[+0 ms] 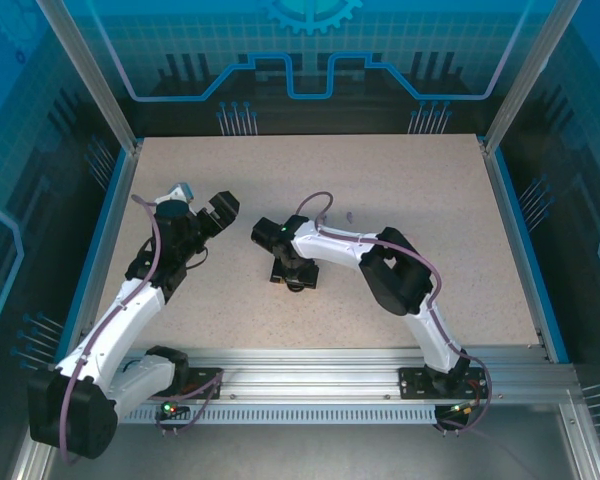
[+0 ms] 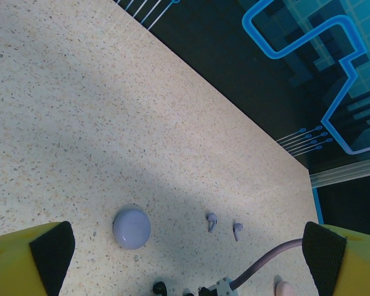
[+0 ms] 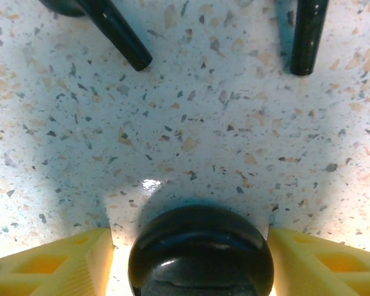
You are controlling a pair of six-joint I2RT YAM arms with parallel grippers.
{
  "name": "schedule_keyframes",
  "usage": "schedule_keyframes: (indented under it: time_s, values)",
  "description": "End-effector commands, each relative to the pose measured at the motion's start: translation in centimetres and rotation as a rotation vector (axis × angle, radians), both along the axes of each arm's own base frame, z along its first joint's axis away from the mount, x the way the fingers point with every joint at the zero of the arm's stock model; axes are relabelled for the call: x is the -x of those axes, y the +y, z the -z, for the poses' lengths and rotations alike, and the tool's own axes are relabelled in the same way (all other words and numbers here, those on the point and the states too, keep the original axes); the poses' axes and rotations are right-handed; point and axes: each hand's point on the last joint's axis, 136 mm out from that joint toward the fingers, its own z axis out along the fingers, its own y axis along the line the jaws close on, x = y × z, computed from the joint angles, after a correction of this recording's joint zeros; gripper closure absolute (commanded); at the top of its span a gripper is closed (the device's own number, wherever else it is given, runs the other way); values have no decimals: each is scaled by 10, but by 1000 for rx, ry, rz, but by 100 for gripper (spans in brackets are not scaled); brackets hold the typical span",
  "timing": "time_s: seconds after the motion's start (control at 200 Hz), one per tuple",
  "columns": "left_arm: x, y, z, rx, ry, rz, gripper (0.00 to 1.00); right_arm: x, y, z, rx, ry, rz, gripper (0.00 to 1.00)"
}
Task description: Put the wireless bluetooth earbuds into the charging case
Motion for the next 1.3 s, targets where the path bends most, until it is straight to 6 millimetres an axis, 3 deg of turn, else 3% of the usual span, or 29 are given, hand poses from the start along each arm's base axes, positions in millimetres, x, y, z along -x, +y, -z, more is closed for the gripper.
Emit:
schedule_keyframes:
  time_s: [0.0, 0.34, 0.63, 1.1, 1.295]
  values:
    - [-4, -1, -20, -1, -55, 19, 1, 2, -10, 15, 55, 44, 1, 35]
    - [-4, -5, -21, 12, -60, 41, 1, 2, -9, 9, 34, 33, -2, 56]
    - [-6, -19, -13, 71, -53, 107, 1, -6, -17, -41, -73, -87, 33, 60]
    - [-14, -73, 3, 159, -147, 415, 1, -76, -90, -106, -339, -249, 296, 61]
    - [-14, -95, 6, 180, -183, 512, 1, -104, -103, -128, -454, -287, 418, 61]
